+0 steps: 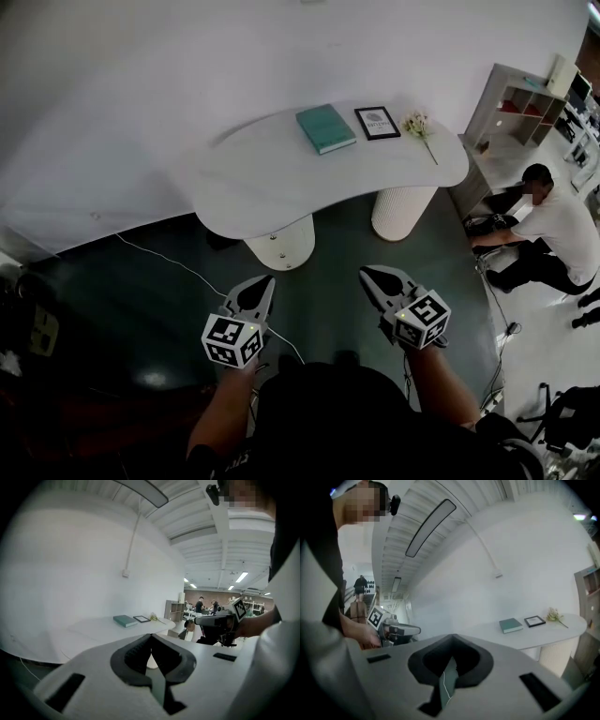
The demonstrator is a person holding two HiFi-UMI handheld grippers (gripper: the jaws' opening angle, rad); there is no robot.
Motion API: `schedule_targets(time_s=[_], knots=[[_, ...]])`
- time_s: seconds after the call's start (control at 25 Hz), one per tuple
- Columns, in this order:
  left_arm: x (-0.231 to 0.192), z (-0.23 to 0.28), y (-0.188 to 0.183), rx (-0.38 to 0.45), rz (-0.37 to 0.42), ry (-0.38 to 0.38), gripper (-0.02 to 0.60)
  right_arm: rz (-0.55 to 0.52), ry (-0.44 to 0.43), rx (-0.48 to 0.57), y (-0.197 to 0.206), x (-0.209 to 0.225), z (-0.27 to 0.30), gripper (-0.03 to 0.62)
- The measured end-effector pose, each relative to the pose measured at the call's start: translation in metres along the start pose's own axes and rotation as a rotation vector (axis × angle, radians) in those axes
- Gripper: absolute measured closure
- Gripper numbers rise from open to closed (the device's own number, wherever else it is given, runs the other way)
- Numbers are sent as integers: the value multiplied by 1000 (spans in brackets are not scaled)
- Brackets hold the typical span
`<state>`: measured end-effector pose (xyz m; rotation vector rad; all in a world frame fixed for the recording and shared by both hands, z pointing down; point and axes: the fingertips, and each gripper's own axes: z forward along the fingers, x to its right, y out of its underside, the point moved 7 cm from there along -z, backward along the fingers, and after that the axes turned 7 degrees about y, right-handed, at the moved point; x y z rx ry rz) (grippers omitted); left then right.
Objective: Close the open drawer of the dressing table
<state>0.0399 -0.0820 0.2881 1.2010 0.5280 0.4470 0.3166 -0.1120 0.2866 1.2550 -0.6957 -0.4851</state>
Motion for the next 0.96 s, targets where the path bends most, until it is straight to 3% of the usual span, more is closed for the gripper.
schedule_targets(time_s=[0.2,0.6,0.96], knots=[[-19,-20,-21,92,-5,-32,572,-75,-51,-36,-26,-35,24,591],[-61,-55,4,85,-81,-110,572,-114,-75,-41,-35,-61,57,591],[-56,-46,-4,82,-57,-91,572,-106,-64,-28,-35,-53,47,591]])
